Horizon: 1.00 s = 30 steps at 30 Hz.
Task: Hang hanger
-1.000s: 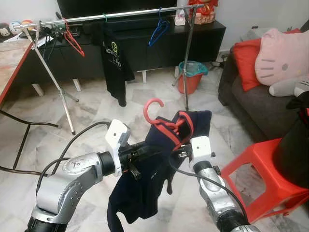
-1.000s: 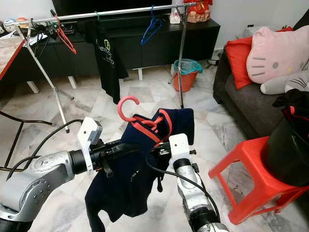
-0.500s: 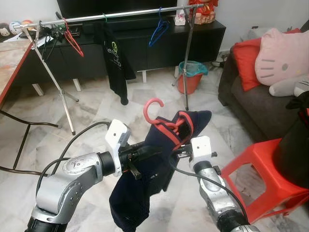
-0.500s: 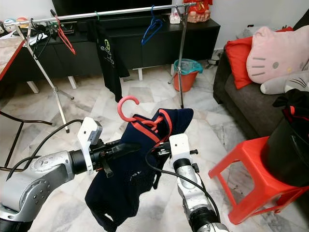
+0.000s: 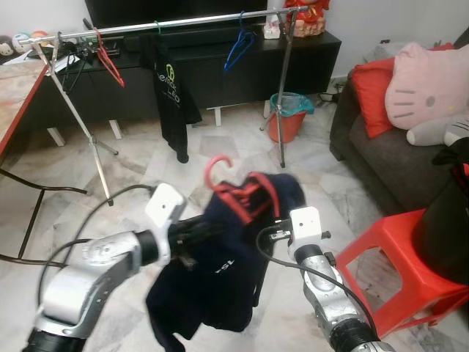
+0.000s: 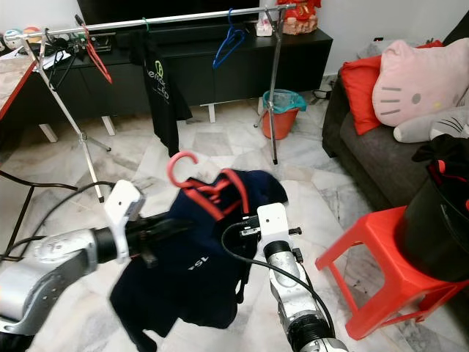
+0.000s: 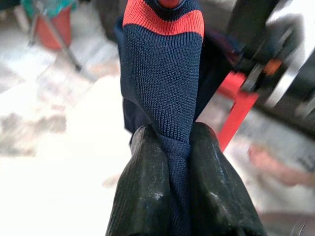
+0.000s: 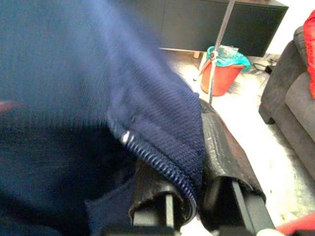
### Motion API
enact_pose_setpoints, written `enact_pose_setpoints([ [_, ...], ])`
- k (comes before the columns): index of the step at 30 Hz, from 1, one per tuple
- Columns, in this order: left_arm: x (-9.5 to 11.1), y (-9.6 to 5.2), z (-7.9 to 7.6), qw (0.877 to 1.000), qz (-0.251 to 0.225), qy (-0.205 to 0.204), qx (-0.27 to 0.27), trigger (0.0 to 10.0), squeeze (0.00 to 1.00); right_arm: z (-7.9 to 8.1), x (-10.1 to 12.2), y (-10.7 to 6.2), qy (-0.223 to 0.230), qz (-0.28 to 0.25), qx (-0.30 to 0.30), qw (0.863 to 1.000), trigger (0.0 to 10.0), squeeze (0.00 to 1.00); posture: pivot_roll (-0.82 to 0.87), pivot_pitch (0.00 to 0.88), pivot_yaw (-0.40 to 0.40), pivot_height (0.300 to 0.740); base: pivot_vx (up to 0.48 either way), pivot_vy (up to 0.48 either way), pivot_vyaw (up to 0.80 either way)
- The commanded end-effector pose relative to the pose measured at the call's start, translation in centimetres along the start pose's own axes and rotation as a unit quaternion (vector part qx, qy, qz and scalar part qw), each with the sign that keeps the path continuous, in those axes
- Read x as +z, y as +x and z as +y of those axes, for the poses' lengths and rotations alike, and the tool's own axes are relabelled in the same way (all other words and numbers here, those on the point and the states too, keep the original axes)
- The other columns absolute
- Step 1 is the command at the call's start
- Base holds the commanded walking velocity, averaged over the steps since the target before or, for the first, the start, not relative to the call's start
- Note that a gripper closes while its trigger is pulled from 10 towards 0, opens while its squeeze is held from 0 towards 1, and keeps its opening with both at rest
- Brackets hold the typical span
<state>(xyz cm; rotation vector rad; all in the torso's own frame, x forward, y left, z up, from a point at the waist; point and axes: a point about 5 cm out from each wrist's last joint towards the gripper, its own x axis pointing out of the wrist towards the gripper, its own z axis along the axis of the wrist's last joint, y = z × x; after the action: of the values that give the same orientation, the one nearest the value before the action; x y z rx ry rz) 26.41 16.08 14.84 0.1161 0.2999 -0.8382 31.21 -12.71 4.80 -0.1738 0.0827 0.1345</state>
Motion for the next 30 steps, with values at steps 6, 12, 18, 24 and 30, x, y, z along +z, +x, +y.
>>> enact_pose_setpoints([
  [6,-1.8,-1.9,0.0,0.995,0.071,0.060,-0.042,10.0,0.00,0.0,0.1,0.3,-0.010,0.008,0.002,1.000,0.0,0.00,0.01,0.056,0.014,0.740,0.000,0.000,0.00],
  [12,-1.0,-4.6,0.0,0.991,0.049,0.059,-0.110,10.0,0.00,-0.1,-0.3,0.3,-0.019,0.025,0.008,0.999,0.0,0.00,0.02,0.058,0.011,0.740,0.000,0.000,0.00],
  [18,-0.6,-5.9,0.2,0.987,0.038,0.089,-0.129,10.0,0.00,0.1,-0.8,0.3,-0.024,0.045,0.016,0.999,0.0,0.00,0.02,0.061,0.006,0.740,0.000,0.000,0.00],
  [24,0.4,-6.6,0.2,0.984,-0.008,0.090,-0.153,10.0,0.00,0.0,-1.4,0.1,-0.026,0.062,0.018,0.998,0.0,0.00,0.02,0.061,0.002,0.740,0.000,0.000,0.00],
  [30,0.7,-6.7,1.4,0.990,-0.031,0.084,-0.107,10.0,0.00,-0.1,-1.7,0.0,-0.025,0.068,0.016,0.997,0.0,0.00,0.02,0.060,0.003,0.740,0.000,0.000,0.00],
])
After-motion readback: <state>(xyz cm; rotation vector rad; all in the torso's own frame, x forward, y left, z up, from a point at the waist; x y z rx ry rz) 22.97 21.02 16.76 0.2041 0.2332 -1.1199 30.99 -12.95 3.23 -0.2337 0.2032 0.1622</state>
